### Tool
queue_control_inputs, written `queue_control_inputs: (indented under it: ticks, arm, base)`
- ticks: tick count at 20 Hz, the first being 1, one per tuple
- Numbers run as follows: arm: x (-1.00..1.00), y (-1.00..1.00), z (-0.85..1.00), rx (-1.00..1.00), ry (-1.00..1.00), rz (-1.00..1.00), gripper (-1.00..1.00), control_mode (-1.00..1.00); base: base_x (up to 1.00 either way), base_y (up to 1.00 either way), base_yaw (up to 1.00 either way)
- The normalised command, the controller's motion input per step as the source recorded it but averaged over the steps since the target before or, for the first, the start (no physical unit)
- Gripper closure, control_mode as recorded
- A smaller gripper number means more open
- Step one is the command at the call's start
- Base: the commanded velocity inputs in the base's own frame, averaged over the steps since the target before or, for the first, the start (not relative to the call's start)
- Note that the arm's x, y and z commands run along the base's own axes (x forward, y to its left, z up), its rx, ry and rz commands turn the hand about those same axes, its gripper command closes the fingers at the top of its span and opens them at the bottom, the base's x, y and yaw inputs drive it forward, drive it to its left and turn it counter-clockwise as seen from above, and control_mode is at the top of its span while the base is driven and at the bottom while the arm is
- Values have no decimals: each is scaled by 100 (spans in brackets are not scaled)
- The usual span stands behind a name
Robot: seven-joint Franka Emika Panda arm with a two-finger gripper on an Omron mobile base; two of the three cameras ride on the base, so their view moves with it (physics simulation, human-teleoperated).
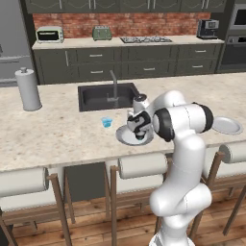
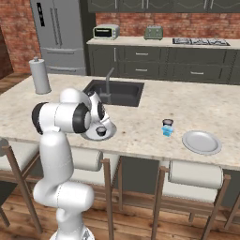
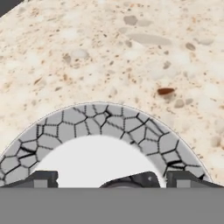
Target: Place two yogurt containers on each plate.
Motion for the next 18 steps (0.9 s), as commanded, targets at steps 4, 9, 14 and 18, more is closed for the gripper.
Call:
queue_control_inputs:
  ticks: [4, 9, 14, 18]
  arm:
    - [-11, 7, 49, 0, -16, 0, -100, -100]
    - [-37, 25, 50, 0, -7, 12, -100, -100]
    - [-19, 47, 28, -2, 7, 46, -100, -100]
    - [-1, 46, 27, -5, 18, 63, -100, -100]
  base:
    - [0, 0, 0]
    - [0, 0, 0]
    - [0, 0, 0]
    - [0, 0, 0]
